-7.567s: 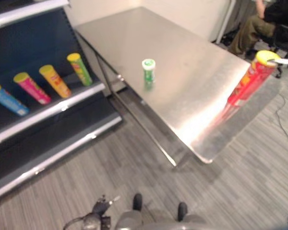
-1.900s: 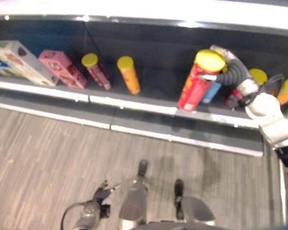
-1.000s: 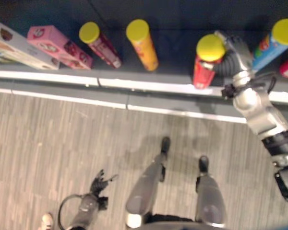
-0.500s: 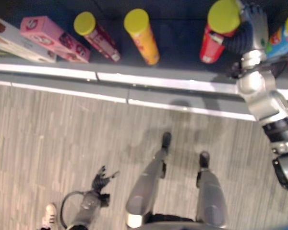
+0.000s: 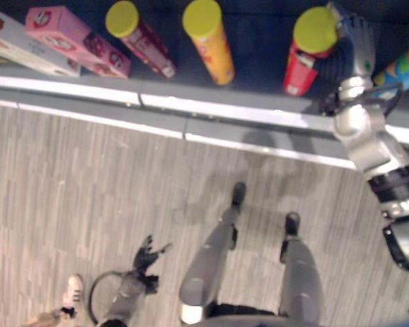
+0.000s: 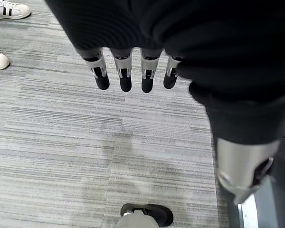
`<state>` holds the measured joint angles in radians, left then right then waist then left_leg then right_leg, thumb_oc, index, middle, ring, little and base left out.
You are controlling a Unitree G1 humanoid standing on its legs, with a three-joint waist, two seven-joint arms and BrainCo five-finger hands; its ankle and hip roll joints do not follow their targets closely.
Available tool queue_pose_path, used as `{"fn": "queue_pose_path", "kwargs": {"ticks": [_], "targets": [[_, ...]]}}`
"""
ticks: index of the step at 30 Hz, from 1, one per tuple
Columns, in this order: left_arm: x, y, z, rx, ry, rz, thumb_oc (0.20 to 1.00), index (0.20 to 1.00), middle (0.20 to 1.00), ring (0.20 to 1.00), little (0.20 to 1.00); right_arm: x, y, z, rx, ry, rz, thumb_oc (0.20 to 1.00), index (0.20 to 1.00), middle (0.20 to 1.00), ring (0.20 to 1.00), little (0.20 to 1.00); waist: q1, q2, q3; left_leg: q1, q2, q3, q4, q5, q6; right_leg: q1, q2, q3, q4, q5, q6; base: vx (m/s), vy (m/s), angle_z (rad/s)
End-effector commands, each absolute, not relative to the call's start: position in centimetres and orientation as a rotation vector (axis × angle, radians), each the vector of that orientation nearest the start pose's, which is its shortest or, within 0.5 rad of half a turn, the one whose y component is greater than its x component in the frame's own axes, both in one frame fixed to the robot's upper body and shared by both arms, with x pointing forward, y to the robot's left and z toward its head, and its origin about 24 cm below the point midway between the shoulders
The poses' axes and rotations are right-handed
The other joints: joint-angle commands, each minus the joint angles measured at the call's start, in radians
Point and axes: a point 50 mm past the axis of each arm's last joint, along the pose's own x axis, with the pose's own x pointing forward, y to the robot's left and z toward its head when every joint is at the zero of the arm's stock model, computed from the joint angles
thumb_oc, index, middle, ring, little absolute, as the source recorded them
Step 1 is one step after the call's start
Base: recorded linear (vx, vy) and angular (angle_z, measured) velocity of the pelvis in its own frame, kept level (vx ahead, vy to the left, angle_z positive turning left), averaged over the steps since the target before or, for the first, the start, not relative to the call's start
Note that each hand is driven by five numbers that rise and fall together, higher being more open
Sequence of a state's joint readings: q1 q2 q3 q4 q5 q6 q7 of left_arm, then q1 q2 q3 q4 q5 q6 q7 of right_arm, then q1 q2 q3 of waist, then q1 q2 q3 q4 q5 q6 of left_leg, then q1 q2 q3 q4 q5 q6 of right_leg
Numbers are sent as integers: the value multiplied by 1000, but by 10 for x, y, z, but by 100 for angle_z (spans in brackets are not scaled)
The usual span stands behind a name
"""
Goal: Put the goods on the table back onto the shelves and tidy them up.
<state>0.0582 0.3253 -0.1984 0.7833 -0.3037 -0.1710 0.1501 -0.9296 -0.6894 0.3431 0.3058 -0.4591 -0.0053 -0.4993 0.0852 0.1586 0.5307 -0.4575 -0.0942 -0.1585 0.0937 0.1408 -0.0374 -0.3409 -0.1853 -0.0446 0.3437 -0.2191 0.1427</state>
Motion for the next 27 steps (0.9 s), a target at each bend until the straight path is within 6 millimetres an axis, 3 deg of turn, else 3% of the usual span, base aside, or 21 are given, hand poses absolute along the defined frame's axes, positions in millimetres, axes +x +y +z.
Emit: {"fn": "queue_pose_path", "kwargs": {"ticks": [1,10,11,12,19,23,25,27], "targets": [[176,242,-100,155,639,228,1000,1000,1000,1000,1000,337,-169,332,-989,-1078,-478,200,200,200,200,200,10,6,-11,-51,68,40,252,-284,-31,-15,-84,-13,-104,81,34,0,0,0],[181,241,-97,158,621,228,1000,1000,1000,1000,1000,341,-172,329,-982,-1058,-499,200,200,200,200,200,10,10,-11,-56,66,42,252,-283,-32,-26,-86,-11,-98,80,32,0,1,0],[181,241,-97,158,621,228,1000,1000,1000,1000,1000,341,-172,329,-982,-1058,-499,762,762,762,762,762,10,10,-11,-56,66,42,252,-283,-32,-26,-86,-11,-99,80,32,0,0,0],[181,240,-97,160,621,230,1000,1000,1000,1000,1000,341,-171,328,-976,-1057,-503,1000,1000,1000,1000,1000,7,10,-11,-49,65,44,253,-284,-32,-20,-86,-10,-98,79,32,0,0,0],[182,241,-98,168,626,239,1000,1000,1000,1000,1000,334,-171,330,-953,-1095,-510,1000,1000,1000,1000,1000,-1,9,-11,-10,71,43,239,-283,-36,12,-85,-11,-103,78,35,-7,1,-1],[183,240,-98,162,633,237,1000,1000,1000,1000,1000,320,-174,337,-916,-1164,-547,1000,1000,1000,1000,1000,-10,2,-11,42,82,42,229,-285,-42,62,-82,-16,-112,72,34,0,0,0],[180,243,-100,164,648,249,1000,1000,1000,1000,1000,310,-178,331,-877,-1178,-549,1000,1000,1000,1000,1000,-18,-13,-19,73,94,40,222,-287,-45,97,-77,-21,-125,71,33,20,-12,2],[175,243,-102,170,671,254,1000,1000,1000,1000,1000,302,-181,313,-814,-1159,-514,1000,1000,1000,1000,1000,-32,-30,-42,99,106,40,204,-285,-48,123,-69,-25,-148,74,33,55,-16,5]]}}
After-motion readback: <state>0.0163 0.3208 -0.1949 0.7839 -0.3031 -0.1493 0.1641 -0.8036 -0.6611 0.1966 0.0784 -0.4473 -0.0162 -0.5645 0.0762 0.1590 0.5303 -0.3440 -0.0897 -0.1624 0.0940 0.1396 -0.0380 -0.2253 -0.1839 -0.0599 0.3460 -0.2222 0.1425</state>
